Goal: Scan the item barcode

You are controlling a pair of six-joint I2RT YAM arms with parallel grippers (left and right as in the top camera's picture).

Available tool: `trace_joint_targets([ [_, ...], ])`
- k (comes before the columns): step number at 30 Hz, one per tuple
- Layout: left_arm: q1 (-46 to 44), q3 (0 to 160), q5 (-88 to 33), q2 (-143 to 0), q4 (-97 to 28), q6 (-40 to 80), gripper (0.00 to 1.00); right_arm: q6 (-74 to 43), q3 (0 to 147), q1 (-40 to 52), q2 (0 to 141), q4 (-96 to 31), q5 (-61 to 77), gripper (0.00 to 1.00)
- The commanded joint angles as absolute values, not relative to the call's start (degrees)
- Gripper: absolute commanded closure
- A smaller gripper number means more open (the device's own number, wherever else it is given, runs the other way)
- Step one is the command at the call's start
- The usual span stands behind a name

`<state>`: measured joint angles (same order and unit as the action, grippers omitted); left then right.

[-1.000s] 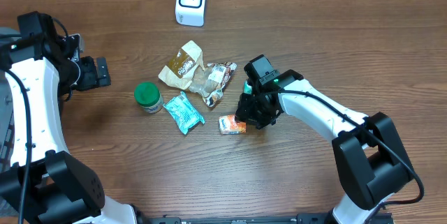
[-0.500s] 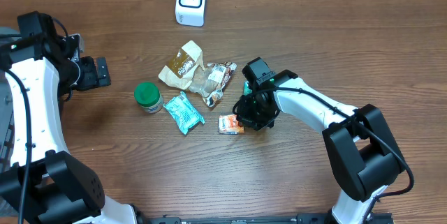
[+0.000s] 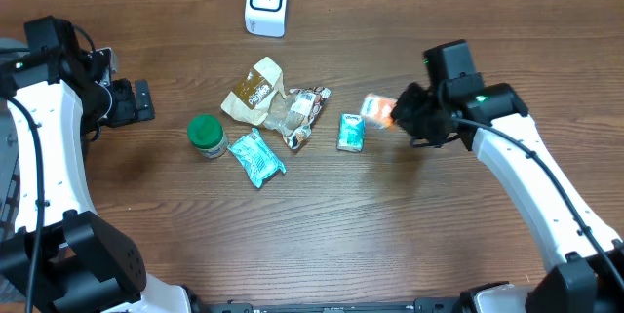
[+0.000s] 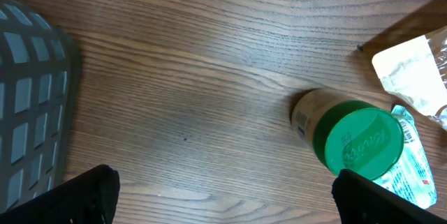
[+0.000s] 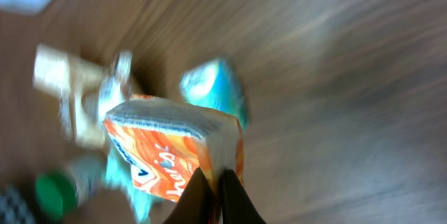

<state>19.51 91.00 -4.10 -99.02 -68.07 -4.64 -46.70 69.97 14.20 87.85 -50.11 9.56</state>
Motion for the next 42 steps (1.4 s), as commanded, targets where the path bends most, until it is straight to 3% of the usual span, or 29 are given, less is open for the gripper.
trace_joint_targets([
  [1, 19.5, 90.7, -4.5, -99.1, -68.1, -4.3, 0.00, -54.1, 62.4, 13.5, 89.8, -44.5, 5.0, 0.96],
  [6, 19.5, 90.7, -4.5, -99.1, -68.1, -4.3, 0.00, -57.2, 53.5, 13.5, 89.8, -33.1, 4.1, 0.94],
  [9, 19.5, 90.7, -4.5, -99.1, -68.1, -4.3, 0.00, -52.9, 53.0, 13.5, 89.8, -32.7, 4.4, 0.64],
  [11, 19.5, 90.7, -4.5, -99.1, -68.1, -4.3, 0.00, -43.1, 54.7, 12.8, 89.8, -33.2, 6.3, 0.54],
  [23, 19.5, 90.7, -4.5, -99.1, -68.1, -4.3, 0.00, -4.2, 62.6, 8.0, 94.4, -39.4, 15.6, 0.55],
  [32, 19.5, 90.7, -4.5, -99.1, -68.1, -4.3, 0.00, 0.5, 62.6, 7.4, 104.8, -39.8, 15.6, 0.57],
  [37, 19.5, 90.7, -4.5, -99.1, -68.1, -4.3, 0.00, 0.5, 62.6, 7.4, 105.6, -41.3, 18.2, 0.76],
  [40, 19.5, 90.7, -4.5, -99.1, -68.1, -4.3, 0.00, -0.2, 62.7, 7.3, 105.6, -42.6, 18.4, 0.75],
  [42, 19.5, 90.7, -4.5, -99.1, -68.1, -4.3, 0.00, -3.9, 63.5, 7.2, 105.6, -44.1, 19.0, 0.67],
])
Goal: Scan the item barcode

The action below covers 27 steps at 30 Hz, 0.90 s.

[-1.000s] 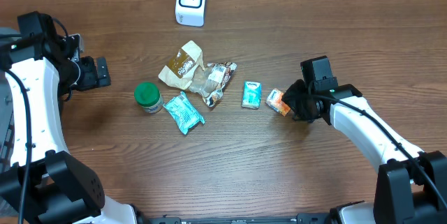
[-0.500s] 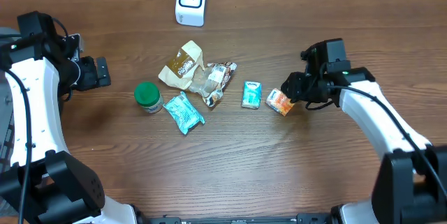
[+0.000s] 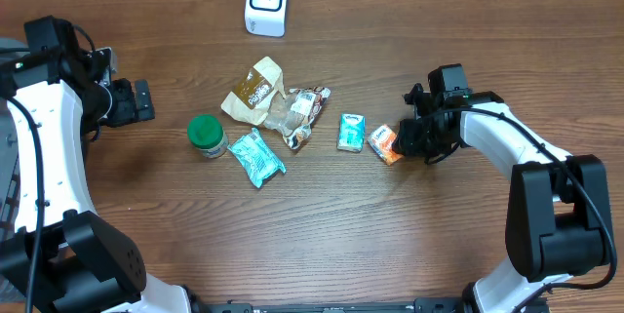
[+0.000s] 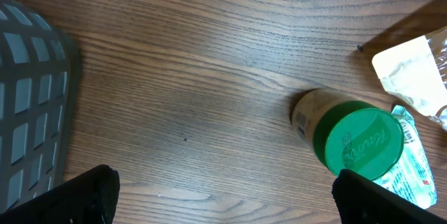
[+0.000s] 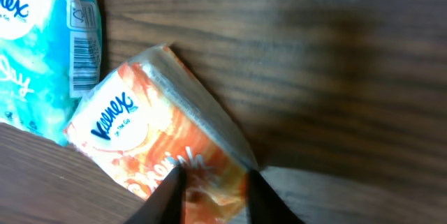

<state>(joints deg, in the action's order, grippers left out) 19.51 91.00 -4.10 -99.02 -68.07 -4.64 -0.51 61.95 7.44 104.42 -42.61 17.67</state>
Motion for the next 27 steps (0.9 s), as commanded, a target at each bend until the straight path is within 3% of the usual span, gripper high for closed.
trace_joint_targets([
  [1, 19.5, 90.7, -4.5, -99.1, -68.1, -4.3, 0.00, -5.2, 64.4, 7.0, 105.6, -45.4, 20.7, 0.66],
  [11, 19.5, 90.7, -4.5, -99.1, -68.1, -4.3, 0.00, -6.1, 71.9, 6.6, 105.6, -54.5, 21.5, 0.69],
  [20, 19.5, 90.7, -4.5, -99.1, -68.1, -4.3, 0.00, -5.9, 64.6, 6.6, 105.6, -47.4, 16.8, 0.69],
  [27, 19.5, 90.7, -4.5, -99.1, -68.1, -4.3, 0.00, -3.0, 57.7, 6.6, 105.6, -39.6, 23.9, 0.70],
])
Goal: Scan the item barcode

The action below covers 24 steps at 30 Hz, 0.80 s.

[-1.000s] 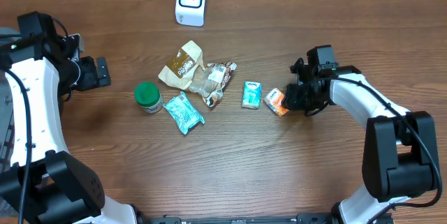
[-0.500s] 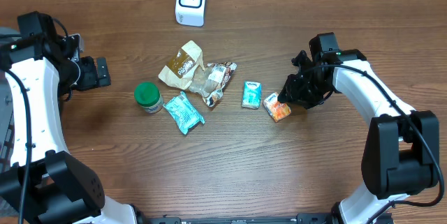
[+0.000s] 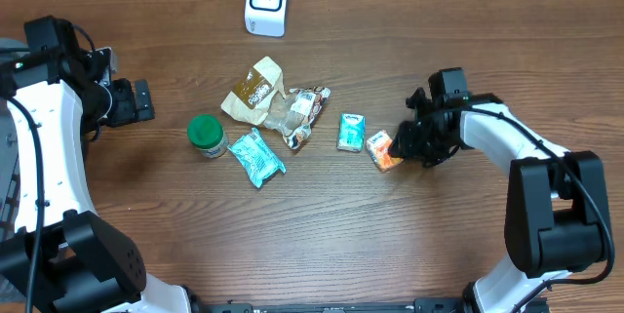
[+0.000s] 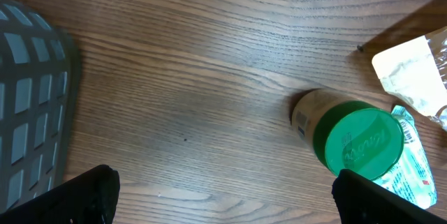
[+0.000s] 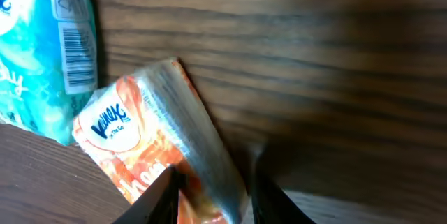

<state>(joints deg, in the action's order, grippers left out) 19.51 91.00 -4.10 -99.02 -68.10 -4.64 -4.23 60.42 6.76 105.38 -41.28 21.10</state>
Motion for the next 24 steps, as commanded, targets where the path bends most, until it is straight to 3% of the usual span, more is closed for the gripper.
trace_joint_targets([
  [1, 19.5, 90.7, -4.5, -99.1, -68.1, -4.3, 0.00, -3.0, 57.1, 6.6, 105.6, -39.1, 25.3, 0.70],
  [4, 19.5, 90.7, -4.5, -99.1, -68.1, -4.3, 0.00, -4.4, 56.3, 6.6, 105.6, -37.6, 28.2, 0.77],
  [5, 19.5, 90.7, -4.5, -99.1, -68.1, -4.3, 0.00, -6.7, 56.3, 6.6, 105.6, -36.8, 28.2, 0.87],
  [7, 19.5, 90.7, -4.5, -99.1, -68.1, -4.3, 0.00, -9.1, 56.3, 6.6, 105.6, -36.6, 28.2, 0.96],
  [13, 19.5, 90.7, -4.5, -99.1, -68.1, -4.3, 0.00, -11.0, 59.7, 3.9, 104.0, -43.0, 36.3, 0.96],
  [17, 19.5, 90.7, -4.5, -99.1, -68.1, -4.3, 0.00, -5.5, 66.4, -2.0, 98.2, -50.9, 56.9, 0.96],
  [24, 19.5, 90.7, -4.5, -99.1, -68.1, -4.3, 0.00, -9.6, 67.0, -1.9, 94.2, -39.1, 88.6, 0.96],
])
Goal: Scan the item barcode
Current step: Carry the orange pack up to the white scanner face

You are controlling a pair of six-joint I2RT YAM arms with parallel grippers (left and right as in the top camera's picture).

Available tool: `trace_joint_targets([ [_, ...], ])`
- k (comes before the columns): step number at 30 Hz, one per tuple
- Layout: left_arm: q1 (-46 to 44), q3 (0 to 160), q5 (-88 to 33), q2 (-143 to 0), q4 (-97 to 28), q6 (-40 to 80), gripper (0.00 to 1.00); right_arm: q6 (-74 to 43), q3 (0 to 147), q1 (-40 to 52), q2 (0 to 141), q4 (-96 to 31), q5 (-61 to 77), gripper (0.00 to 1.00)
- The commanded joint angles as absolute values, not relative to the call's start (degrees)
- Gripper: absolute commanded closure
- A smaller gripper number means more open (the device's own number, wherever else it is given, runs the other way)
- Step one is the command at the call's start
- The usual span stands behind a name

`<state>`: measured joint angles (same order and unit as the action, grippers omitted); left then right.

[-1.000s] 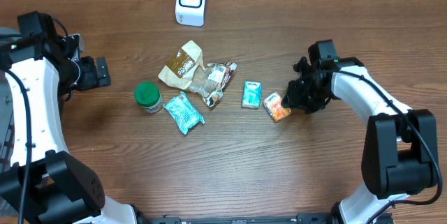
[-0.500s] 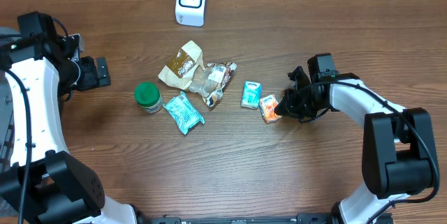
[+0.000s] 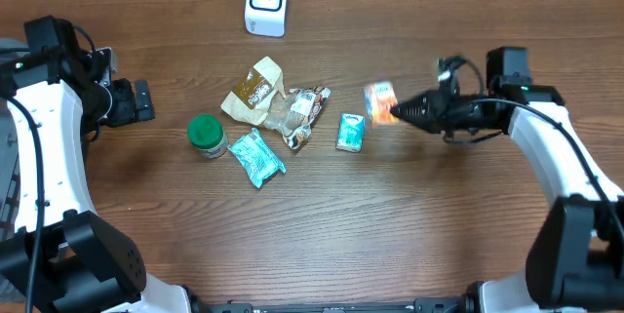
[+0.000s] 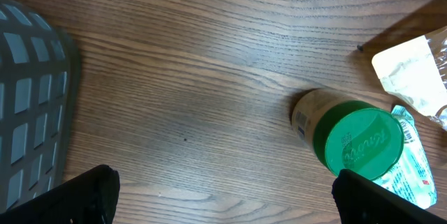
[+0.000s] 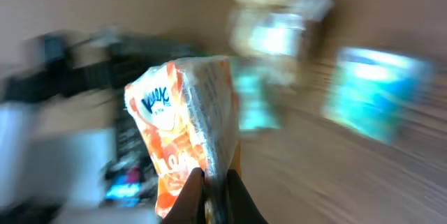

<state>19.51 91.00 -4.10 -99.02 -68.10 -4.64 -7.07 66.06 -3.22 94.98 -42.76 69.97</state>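
My right gripper (image 3: 398,111) is shut on the orange tissue pack (image 3: 379,102), holding it off the table at the right of the item cluster; in the blurred right wrist view the orange tissue pack (image 5: 188,119) sits pinched between my right gripper (image 5: 211,185) fingers. The white barcode scanner (image 3: 266,2) stands at the table's far edge, centre. My left gripper (image 4: 222,192) hangs open over bare wood at the far left, left of the green-lidded jar (image 4: 353,137).
On the table lie a teal tissue pack (image 3: 351,131), a clear crumpled wrapper (image 3: 297,113), a tan pouch (image 3: 253,90), a teal packet (image 3: 256,156) and the green-lidded jar (image 3: 206,134). A grey mesh basket (image 4: 31,105) is at the left.
My right gripper, then down at the table with its fingers astride the orange pack, now holds the pack shut and lifted, farther back and turned sideways. The left arm has not moved.
At first my right gripper held the orange pack in the air right of the teal pack. Then the pack lay on the table with the fingers spread around it, and it had shifted slightly a moment later. Now it is gripped and raised again.
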Motion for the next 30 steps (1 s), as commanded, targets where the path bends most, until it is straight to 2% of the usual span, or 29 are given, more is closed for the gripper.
trace_joint_targets([
  [1, 19.5, 90.7, -4.5, -99.1, -68.1, -4.3, 0.00, -11.5, 67.0, -1.5, 94.2, -37.6, 89.7, 0.96],
  [8, 19.5, 90.7, -4.5, -99.1, -68.1, -4.3, 0.00, -35.9, 67.3, 2.3, 94.2, -18.1, 87.6, 0.96],
  [12, 19.5, 90.7, -4.5, -99.1, -68.1, -4.3, 0.00, -45.6, 67.3, 4.7, 94.2, -8.9, 84.6, 0.96],
  [19, 19.5, 90.7, -4.5, -99.1, -68.1, -4.3, 0.00, -68.4, 67.3, 10.8, 94.2, 14.7, 78.1, 0.96],
  [22, 19.5, 90.7, -4.5, -99.1, -68.1, -4.3, 0.00, -69.8, 67.3, 12.6, 94.2, 17.3, 75.0, 0.96],
  [25, 19.5, 90.7, -4.5, -99.1, -68.1, -4.3, 0.00, -66.7, 67.2, 14.8, 94.2, 14.0, 73.0, 0.96],
  [30, 19.5, 90.7, -4.5, -99.1, -68.1, -4.3, 0.00, -54.6, 67.2, 18.3, 94.2, -1.1, 65.9, 0.96],
])
